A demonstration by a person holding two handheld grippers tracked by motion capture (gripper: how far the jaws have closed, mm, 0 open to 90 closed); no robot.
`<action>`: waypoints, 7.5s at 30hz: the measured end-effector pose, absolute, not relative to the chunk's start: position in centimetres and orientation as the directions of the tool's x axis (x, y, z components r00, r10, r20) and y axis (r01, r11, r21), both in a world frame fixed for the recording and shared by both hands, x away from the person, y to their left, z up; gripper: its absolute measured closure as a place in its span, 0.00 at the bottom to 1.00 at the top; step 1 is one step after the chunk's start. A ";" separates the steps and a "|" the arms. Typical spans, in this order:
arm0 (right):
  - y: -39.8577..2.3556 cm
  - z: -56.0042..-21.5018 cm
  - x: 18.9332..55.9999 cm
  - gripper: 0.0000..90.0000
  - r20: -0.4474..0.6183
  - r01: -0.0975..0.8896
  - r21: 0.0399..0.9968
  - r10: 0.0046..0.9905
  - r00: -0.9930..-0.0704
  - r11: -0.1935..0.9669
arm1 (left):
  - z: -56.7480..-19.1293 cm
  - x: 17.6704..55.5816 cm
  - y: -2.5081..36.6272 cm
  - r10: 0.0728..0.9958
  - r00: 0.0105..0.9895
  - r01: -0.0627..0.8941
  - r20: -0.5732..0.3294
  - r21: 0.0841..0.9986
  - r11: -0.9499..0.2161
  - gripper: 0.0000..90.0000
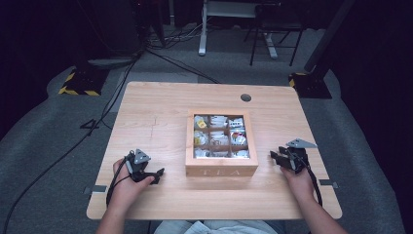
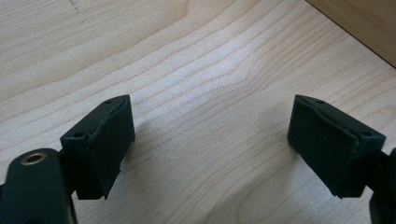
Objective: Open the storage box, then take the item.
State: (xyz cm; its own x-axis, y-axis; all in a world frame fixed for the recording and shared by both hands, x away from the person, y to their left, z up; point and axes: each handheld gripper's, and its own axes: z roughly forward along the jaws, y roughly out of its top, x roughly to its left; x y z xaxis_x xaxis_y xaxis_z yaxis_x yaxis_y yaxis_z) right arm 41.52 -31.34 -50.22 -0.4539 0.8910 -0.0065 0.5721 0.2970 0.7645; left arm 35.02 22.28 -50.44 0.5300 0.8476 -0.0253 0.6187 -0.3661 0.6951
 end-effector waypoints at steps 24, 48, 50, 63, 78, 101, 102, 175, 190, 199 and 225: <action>-29.0 -44.2 35.8 0.65 0.082 0.541 0.756 0.766 -0.637 0.369 | -50.4 35.1 22.3 0.846 0.533 0.618 -0.025 0.694 -0.368 0.17; -26.5 -44.1 35.0 0.96 0.170 0.521 0.738 0.628 -0.759 0.430 | -50.5 35.1 22.3 0.846 0.532 0.616 -0.024 0.696 -0.368 0.17; -26.5 -44.1 35.1 0.97 0.174 0.524 0.737 0.629 -0.758 0.427 | -50.5 35.1 22.3 0.846 0.532 0.616 -0.024 0.696 -0.368 0.17; -26.2 -44.2 35.0 1.00 0.182 0.530 0.734 0.628 -0.757 0.425 | -50.5 35.1 22.3 0.846 0.532 0.616 -0.023 0.696 -0.368 0.17; -26.4 -43.6 34.6 1.00 0.185 0.529 0.749 0.642 -0.744 0.398 | -50.5 35.1 22.3 0.846 0.532 0.616 -0.024 0.696 -0.368 0.17; -26.1 -43.8 35.1 1.00 0.187 0.537 0.743 0.647 -0.739 0.399 | -50.4 35.1 22.3 0.845 0.534 0.618 -0.025 0.694 -0.370 0.17; -26.2 -43.7 35.1 1.00 0.190 0.537 0.746 0.647 -0.738 0.394 | -50.4 35.1 22.3 0.846 0.533 0.618 -0.024 0.694 -0.370 0.17; -24.1 -34.4 40.0 1.00 0.110 0.363 0.906 0.707 -0.699 0.218 | -50.4 35.1 22.3 0.847 0.531 0.620 -0.025 0.692 -0.369 0.17; -23.8 -32.8 41.9 1.00 0.111 0.367 0.905 0.713 -0.692 0.215 | -50.4 35.3 22.3 0.834 0.552 0.613 -0.027 0.691 -0.384 0.16; -23.7 -32.3 42.5 1.00 0.114 0.379 0.898 0.715 -0.690 0.222 | -50.4 36.0 22.6 0.807 0.590 0.598 -0.024 0.685 -0.417 0.13; -23.7 -32.1 43.5 1.00 0.132 0.396 0.892 0.714 -0.688 0.217 | -47.1 35.8 22.3 0.787 0.610 0.599 -0.095 0.705 -0.380 0.33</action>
